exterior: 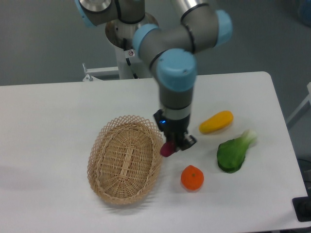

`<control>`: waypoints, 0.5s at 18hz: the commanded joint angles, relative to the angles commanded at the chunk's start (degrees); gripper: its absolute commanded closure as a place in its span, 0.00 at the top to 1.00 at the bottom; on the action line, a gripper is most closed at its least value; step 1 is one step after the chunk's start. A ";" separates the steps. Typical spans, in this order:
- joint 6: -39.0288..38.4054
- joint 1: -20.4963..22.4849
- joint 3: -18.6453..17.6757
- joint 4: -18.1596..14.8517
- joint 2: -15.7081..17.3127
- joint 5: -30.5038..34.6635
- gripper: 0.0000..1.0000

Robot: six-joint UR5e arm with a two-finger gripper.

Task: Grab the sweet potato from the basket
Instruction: 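Lift the sweet potato out of the basket toward the yellow squash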

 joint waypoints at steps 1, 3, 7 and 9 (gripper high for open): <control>1.14 0.62 0.00 -0.26 0.27 -0.09 0.30; 2.99 1.76 0.00 -0.44 0.79 -0.09 0.30; 3.70 3.00 0.44 -0.35 1.06 -0.18 0.30; 3.70 3.17 0.53 -0.35 1.06 -0.18 0.30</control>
